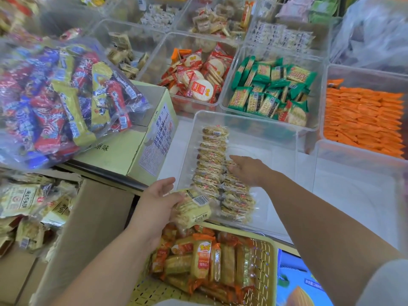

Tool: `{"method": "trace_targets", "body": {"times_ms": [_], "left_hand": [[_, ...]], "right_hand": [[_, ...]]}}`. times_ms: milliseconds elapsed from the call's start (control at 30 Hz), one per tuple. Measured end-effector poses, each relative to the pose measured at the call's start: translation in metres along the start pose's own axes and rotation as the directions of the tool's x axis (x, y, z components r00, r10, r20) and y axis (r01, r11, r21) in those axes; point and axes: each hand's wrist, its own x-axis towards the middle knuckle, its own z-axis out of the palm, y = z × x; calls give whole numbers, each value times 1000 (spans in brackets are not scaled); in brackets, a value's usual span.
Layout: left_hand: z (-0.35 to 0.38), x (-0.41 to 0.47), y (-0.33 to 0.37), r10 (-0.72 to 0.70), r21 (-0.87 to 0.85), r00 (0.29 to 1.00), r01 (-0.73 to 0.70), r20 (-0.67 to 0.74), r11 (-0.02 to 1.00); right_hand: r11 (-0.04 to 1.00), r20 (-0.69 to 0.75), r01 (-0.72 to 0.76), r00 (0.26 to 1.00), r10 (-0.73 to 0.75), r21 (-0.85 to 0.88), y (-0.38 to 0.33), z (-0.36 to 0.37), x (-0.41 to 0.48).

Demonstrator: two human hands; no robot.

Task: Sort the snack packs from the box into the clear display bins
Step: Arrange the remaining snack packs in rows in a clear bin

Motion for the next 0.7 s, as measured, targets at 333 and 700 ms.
{"method": "trace_targets", "body": {"times_ms": [333, 700], "left_hand": [[-9, -28, 14, -143, -529, 975, 211, 167, 822], [7, -54, 5, -63, -86, 966, 87, 252, 992]], "right_hand": [[758, -192, 431, 901, -389, 490, -50, -13, -133], [294, -320, 316, 947, -36, 902, -85, 19, -205]]}}
